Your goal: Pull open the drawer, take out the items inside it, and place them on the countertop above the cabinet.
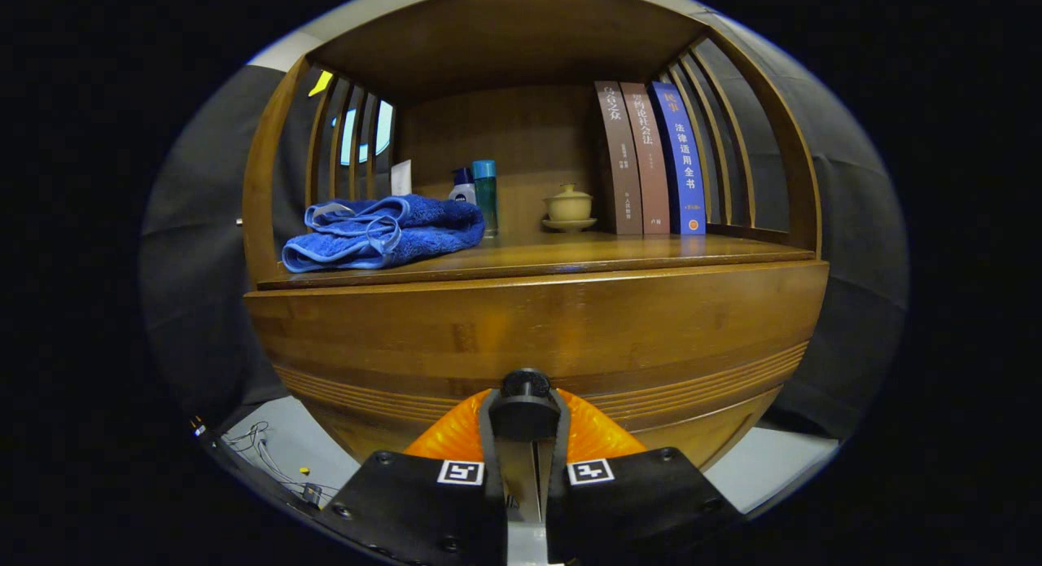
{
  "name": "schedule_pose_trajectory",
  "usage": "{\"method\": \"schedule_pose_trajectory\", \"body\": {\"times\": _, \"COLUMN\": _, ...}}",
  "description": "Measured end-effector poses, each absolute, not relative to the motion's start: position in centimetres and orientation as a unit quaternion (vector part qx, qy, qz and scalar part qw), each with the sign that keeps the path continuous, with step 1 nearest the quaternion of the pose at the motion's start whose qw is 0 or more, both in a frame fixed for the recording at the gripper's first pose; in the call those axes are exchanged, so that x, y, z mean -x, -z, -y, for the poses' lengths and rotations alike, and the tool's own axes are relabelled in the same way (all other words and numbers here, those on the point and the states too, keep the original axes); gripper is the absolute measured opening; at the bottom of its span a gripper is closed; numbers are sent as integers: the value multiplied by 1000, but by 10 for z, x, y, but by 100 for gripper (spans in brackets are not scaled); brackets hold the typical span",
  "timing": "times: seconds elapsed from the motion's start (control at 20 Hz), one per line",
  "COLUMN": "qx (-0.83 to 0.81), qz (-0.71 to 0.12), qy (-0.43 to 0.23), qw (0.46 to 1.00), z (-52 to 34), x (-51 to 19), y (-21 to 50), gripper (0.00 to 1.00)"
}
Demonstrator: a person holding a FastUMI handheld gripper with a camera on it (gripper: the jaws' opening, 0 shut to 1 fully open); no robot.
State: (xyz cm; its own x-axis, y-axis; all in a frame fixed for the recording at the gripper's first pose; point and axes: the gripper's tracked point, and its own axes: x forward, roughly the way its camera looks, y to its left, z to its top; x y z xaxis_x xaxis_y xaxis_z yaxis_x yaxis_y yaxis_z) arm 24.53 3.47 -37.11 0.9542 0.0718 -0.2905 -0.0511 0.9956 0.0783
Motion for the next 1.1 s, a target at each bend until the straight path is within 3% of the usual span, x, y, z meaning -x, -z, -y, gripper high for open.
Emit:
{"method": "schedule_pose_trajectory", "body": {"times": 0.75, "qx": -50, "qz": -155, "qy": -37, "qw": 986, "z": -32, "x": -121, "y": 358, "gripper": 22}}
{"method": "schedule_pose_trajectory", "body": {"times": 1.1, "qx": -47, "qz": -157, "qy": -31, "qw": 986, "z": -29, "x": -106, "y": 362, "gripper": 23}}
